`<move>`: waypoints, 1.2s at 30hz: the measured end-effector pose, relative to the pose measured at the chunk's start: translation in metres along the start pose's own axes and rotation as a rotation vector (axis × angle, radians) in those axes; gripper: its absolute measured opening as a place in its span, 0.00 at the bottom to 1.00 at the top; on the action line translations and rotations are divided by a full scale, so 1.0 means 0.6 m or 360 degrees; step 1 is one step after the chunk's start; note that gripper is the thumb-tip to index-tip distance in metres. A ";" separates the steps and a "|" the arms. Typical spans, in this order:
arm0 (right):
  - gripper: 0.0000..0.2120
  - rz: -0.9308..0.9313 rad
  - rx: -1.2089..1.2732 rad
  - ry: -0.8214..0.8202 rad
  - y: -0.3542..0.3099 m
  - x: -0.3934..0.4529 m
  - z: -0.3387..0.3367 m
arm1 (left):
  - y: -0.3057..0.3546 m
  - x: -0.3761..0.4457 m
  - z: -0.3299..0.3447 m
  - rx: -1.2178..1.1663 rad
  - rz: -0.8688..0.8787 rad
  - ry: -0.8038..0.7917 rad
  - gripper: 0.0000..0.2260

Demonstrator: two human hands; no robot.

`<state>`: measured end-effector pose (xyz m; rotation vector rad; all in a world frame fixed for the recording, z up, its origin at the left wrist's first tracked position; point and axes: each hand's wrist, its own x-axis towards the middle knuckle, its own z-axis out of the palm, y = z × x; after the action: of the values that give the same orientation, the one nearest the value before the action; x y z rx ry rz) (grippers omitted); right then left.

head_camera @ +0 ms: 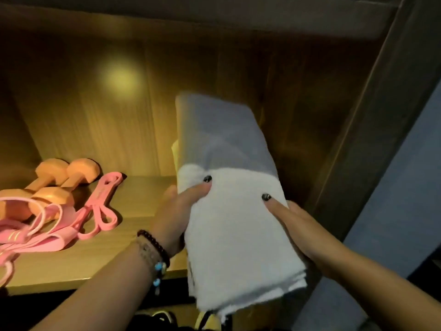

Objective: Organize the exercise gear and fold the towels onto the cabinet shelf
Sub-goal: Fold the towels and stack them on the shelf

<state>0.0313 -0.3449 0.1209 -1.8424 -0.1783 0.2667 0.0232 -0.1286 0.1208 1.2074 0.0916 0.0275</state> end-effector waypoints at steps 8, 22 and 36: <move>0.16 -0.0159 -0.1892 0.0229 -0.047 0.097 -0.017 | -0.005 0.231 0.094 0.0939 0.0242 0.0401 0.12; 0.30 -0.0016 -0.1541 0.0610 -0.003 0.208 0.008 | 0.008 0.259 0.066 0.1986 0.0018 0.0315 0.34; 0.27 -0.0244 -0.1003 0.0497 0.060 0.238 0.016 | -0.038 0.454 0.093 0.2918 0.0681 -0.0236 0.26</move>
<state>0.1656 -0.3093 0.0705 -2.4480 -0.1985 -0.2146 0.2987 -0.1698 0.1040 3.0347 -0.3714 0.2719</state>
